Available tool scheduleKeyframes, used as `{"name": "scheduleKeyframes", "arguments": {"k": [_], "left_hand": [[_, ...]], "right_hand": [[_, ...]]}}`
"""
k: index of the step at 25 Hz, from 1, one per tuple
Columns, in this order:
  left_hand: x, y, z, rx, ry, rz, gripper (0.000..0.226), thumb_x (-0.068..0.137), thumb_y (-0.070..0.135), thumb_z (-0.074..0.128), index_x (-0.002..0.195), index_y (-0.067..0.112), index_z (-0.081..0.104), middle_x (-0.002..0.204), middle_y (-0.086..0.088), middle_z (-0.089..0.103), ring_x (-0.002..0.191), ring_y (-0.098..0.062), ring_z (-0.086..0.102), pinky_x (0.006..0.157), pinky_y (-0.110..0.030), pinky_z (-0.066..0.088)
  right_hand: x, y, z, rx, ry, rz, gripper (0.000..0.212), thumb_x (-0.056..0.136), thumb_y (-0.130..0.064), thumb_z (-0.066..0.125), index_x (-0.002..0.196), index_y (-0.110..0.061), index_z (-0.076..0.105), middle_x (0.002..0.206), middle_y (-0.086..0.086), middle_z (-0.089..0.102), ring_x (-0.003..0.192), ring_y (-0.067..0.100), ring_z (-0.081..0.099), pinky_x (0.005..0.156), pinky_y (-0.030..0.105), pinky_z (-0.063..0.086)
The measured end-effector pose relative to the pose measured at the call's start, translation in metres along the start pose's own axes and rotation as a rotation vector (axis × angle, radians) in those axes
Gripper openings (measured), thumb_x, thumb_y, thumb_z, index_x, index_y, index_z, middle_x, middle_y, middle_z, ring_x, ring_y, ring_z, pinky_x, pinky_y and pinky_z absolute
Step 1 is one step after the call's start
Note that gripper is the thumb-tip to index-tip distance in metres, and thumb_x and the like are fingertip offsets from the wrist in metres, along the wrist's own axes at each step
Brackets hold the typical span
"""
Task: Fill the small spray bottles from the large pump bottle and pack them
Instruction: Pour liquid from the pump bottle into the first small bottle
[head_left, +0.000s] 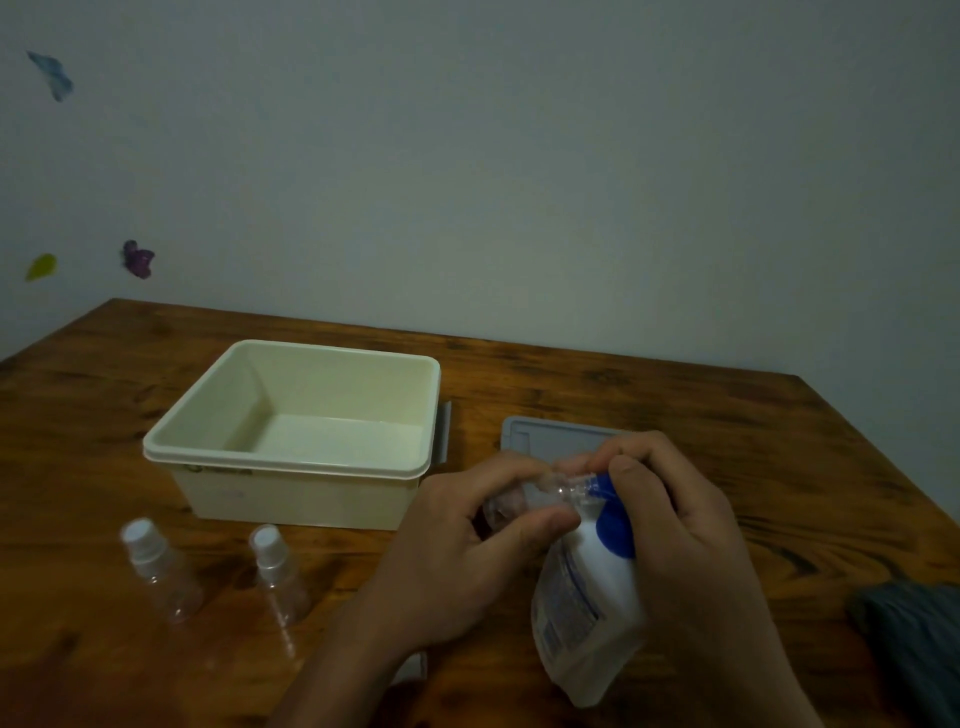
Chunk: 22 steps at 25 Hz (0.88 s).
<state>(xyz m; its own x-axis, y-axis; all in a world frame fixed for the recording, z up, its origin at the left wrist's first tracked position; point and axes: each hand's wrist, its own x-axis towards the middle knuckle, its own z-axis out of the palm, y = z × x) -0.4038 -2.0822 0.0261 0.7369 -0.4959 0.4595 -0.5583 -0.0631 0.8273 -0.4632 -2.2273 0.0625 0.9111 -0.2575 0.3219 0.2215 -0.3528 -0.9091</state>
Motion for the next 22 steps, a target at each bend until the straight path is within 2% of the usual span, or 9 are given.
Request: {"name": "scheduleKeyframes", "arguments": {"k": [3,6,8,10,14,17,19,22], "left_hand": [[-0.002,0.0003,0.0002,0.006,0.002,-0.027,0.021,0.084,0.045,0.058,0.1,0.033,0.065,0.086,0.004,0.068,0.078,-0.013,0.064,0.065,-0.023,0.053],[-0.0022,0.0005,0.0017,0.017,0.025,-0.031,0.022,0.084,0.048,0.056,0.1,0.035,0.063,0.084,0.0,0.067,0.077,-0.02,0.063,0.065,-0.034,0.052],[-0.0022,0.0012,0.0024,0.018,0.037,-0.024,0.02,0.083,0.047,0.057,0.099,0.036,0.063,0.085,0.002,0.067,0.077,-0.018,0.063,0.064,-0.03,0.052],[-0.0018,0.0018,0.0018,0.022,0.039,-0.019,0.021,0.081,0.049,0.057,0.098,0.037,0.063,0.088,0.005,0.067,0.078,-0.015,0.064,0.065,-0.027,0.053],[-0.0017,0.0,0.0017,0.028,0.052,-0.031,0.025,0.076,0.052,0.06,0.098,0.041,0.064,0.089,0.007,0.069,0.078,-0.013,0.065,0.064,-0.027,0.054],[-0.0014,-0.001,0.0029,0.023,0.083,-0.037,0.027,0.073,0.054,0.06,0.097,0.043,0.064,0.088,0.005,0.069,0.079,-0.016,0.066,0.064,-0.029,0.054],[-0.0011,0.0001,0.0025,0.027,0.096,-0.031,0.029,0.07,0.055,0.061,0.097,0.044,0.064,0.089,0.006,0.069,0.08,-0.014,0.066,0.064,-0.024,0.054],[0.0016,0.0013,0.0019,0.027,0.082,-0.033,0.033,0.065,0.057,0.06,0.097,0.049,0.062,0.09,0.017,0.068,0.082,-0.005,0.065,0.066,-0.014,0.051]], "right_hand": [[-0.0038,0.004,0.0028,0.007,0.042,0.02,0.024,0.083,-0.039,0.038,0.079,-0.033,0.06,0.079,-0.002,0.063,0.064,0.014,0.058,0.057,0.025,0.047],[-0.0055,0.0062,0.003,0.0,0.071,0.029,0.03,0.082,-0.051,0.032,0.089,-0.042,0.06,0.09,-0.015,0.064,0.078,0.006,0.062,0.067,0.026,0.046],[-0.0065,0.0057,0.0057,0.022,0.086,0.033,0.028,0.082,-0.05,0.033,0.09,-0.044,0.059,0.09,-0.014,0.064,0.078,0.006,0.062,0.066,0.023,0.047],[-0.0057,0.0053,0.0081,0.066,0.11,0.042,0.022,0.08,-0.043,0.038,0.086,-0.042,0.059,0.083,-0.003,0.064,0.066,0.014,0.06,0.058,0.019,0.047],[-0.0033,0.0066,0.0104,0.078,0.13,-0.003,0.02,0.079,-0.031,0.04,0.075,-0.028,0.059,0.076,-0.003,0.063,0.059,0.013,0.056,0.053,0.017,0.046],[-0.0033,0.0088,0.01,0.041,0.163,-0.033,0.029,0.08,-0.045,0.04,0.074,-0.026,0.06,0.08,-0.005,0.061,0.061,0.013,0.056,0.052,0.015,0.044],[-0.003,0.0102,0.0102,0.017,0.163,-0.051,0.037,0.073,-0.056,0.036,0.077,-0.028,0.06,0.083,-0.008,0.062,0.061,0.011,0.058,0.052,0.013,0.045],[-0.0006,0.0109,0.0072,0.043,0.157,-0.046,0.027,0.075,-0.049,0.043,0.078,-0.03,0.061,0.076,-0.014,0.066,0.057,0.003,0.059,0.05,0.01,0.045]]}}
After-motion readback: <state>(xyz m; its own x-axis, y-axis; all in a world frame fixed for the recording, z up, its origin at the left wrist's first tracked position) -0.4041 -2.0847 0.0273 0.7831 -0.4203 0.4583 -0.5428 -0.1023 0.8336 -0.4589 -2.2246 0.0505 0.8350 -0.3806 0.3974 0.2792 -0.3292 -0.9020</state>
